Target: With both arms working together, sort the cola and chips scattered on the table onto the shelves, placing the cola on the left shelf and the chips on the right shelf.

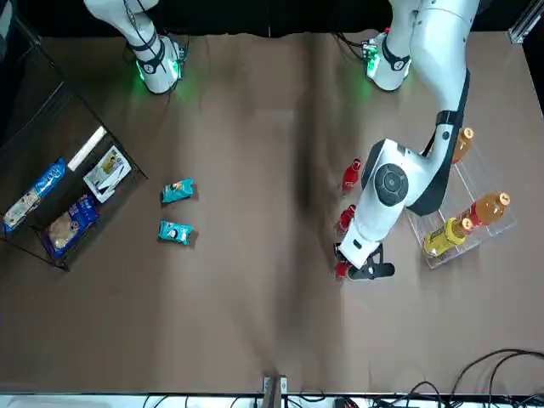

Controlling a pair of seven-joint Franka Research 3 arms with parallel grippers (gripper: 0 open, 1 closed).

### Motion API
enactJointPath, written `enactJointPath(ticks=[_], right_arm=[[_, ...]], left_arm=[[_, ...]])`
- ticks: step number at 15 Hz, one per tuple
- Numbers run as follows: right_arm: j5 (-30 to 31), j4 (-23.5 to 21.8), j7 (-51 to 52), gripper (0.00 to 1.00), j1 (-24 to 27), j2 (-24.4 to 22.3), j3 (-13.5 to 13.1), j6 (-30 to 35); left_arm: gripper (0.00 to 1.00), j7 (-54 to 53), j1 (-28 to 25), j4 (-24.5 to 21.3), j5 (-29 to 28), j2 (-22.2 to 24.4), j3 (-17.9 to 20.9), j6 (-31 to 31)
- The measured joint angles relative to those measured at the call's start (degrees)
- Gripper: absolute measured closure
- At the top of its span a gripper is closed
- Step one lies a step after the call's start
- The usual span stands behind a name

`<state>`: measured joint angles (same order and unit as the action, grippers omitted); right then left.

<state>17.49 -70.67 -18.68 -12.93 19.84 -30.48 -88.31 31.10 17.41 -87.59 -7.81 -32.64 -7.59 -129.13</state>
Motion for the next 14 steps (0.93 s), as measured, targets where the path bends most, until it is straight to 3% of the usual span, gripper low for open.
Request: enactJointPath(ticks=[4, 9, 13, 14], right_arm=[[3.7, 0.5, 0.0, 0.96, 0.1, -1.1, -1.3, 5.7], [3.8, -0.2, 0.0, 0.96, 2.3, -1.0, -2.5, 6.0], [3.7, -2.2, -0.1, 0.92, 2.4, 0.2, -2.3, 3.7], [3.7, -2.9, -0.1, 0.85, 2.4, 0.6, -2.3, 3.1]], left_arm=[[0.68, 0.0, 0.0, 0.0, 0.0, 0.0, 0.0, 0.0], [0.68, 0.0, -0.4, 0.5, 0.0, 0.2, 0.3, 0.2], [0.68, -3.6, -3.2, 1.8, -0.3, 4.1, 0.4, 8.7], [0.68, -4.9, -4.1, 1.9, -0.3, 6.1, 0.4, 12.2]])
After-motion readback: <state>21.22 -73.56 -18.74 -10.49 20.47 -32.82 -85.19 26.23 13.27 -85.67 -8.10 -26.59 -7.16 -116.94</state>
